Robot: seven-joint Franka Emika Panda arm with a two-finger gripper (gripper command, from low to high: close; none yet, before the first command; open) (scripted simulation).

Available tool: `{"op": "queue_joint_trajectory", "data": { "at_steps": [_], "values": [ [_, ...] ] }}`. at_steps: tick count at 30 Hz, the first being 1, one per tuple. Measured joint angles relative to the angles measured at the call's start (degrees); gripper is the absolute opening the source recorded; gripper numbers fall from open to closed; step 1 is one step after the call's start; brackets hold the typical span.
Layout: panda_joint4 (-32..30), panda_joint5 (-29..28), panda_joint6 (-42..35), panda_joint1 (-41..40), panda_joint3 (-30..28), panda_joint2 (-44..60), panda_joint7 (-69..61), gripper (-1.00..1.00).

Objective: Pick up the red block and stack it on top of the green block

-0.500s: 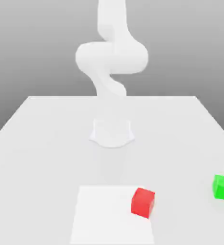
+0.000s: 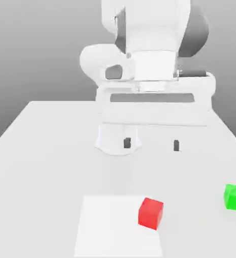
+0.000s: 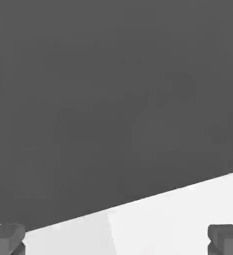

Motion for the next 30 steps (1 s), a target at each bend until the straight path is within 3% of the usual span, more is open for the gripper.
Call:
{"op": "queue_joint_trajectory", "data": {
  "at_steps": [5, 11, 12, 19, 25, 30],
  "values": [
    [-4.94, -2.65, 5.78, 1.15, 1.27, 10.54, 9.45, 0.0],
    [-4.18, -9.52, 15.7, 4.6, -3.54, 23.1, 15.86, 0.0],
    [-3.95, -10.2, 16.95, 5.33, -4.43, 24.59, 16.39, -1.0],
    [-3.94, -10.38, 17.11, 5.41, -4.53, 24.68, 16.57, -1.0],
    [-5.5, -3.76, 7.92, 3.93, -1.0, 13.82, 11.67, -1.0],
    [-0.58, -3.98, 2.14, 15.8, 5.57, 13.14, 12.24, -1.0]
  ]
}}
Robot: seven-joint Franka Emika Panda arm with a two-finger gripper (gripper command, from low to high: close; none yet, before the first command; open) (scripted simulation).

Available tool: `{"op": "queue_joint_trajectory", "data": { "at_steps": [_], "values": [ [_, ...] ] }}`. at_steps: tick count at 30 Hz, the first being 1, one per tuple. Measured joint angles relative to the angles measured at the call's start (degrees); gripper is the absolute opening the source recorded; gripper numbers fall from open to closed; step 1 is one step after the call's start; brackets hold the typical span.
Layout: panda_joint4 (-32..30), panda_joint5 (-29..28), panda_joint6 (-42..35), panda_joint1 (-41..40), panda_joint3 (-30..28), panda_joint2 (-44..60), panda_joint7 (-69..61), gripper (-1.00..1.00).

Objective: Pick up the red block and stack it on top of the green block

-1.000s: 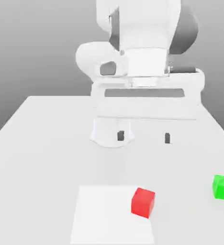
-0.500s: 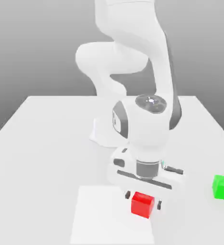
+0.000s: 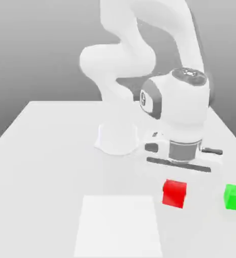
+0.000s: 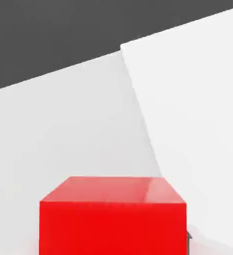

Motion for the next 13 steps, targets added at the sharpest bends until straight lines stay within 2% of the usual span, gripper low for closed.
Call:
{"op": "queue_joint_trajectory", "data": {
  "at_steps": [4, 9, 10, 13],
  "values": [
    [4.62, -1.12, -3.67, 8.79, 5.02, 1.09, 1.19, -1.0],
    [6.18, -8.72, 3.03, 12.04, 1.94, 9.97, 6.77, -1.0],
    [6.27, -9.78, 4.05, 12.47, 1.34, 11.17, 7.53, 1.0],
    [6.27, -9.78, 4.05, 12.47, 1.34, 11.17, 7.53, 1.0]
  ]
}}
